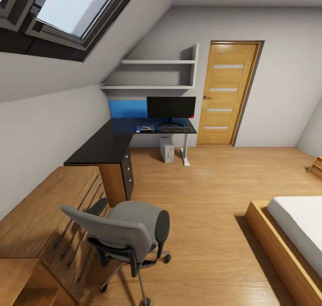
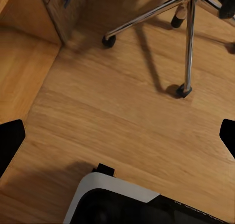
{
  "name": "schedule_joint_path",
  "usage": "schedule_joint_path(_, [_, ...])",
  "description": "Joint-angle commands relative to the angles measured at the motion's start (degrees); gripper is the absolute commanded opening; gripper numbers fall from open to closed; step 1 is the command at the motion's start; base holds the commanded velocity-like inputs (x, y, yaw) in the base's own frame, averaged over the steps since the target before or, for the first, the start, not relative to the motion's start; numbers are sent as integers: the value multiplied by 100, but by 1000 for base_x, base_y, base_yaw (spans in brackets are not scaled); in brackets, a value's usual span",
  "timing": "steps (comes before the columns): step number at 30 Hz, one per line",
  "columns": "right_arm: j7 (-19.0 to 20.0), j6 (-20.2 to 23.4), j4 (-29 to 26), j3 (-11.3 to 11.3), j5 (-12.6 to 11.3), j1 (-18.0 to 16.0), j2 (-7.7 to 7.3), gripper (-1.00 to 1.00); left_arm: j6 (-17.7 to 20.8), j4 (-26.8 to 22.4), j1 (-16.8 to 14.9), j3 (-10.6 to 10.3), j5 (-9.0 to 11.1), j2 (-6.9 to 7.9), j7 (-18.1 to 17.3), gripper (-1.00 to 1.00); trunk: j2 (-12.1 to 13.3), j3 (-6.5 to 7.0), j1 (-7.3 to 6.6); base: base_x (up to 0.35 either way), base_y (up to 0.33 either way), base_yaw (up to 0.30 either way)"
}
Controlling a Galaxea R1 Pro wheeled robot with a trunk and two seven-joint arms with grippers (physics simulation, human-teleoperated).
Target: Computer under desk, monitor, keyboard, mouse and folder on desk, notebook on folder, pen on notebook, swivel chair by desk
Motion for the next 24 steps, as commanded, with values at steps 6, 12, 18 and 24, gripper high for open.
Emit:
schedule_joint_path(6, [-49,-15,11,15,36,-7,2,100,-16,3,-4,-3,-2,-1,14,100,-12,-12,3,0,209,0])
schedule_joint_path(12, [-49,-8,11,15,41,-7,2,100,-16,3,-5,-3,-4,-1,14,100,-12,-12,3,0,190,-15])
schedule_joint_path(18, [-49,-7,13,15,42,-7,2,100,-12,3,-5,-4,-2,-1,14,100,-12,-12,3,0,43,-181])
schedule_joint_path(24, [-49,-6,11,15,42,-7,2,100,-11,3,-4,-3,-2,-1,14,100,-12,-12,3,0,7,-204])
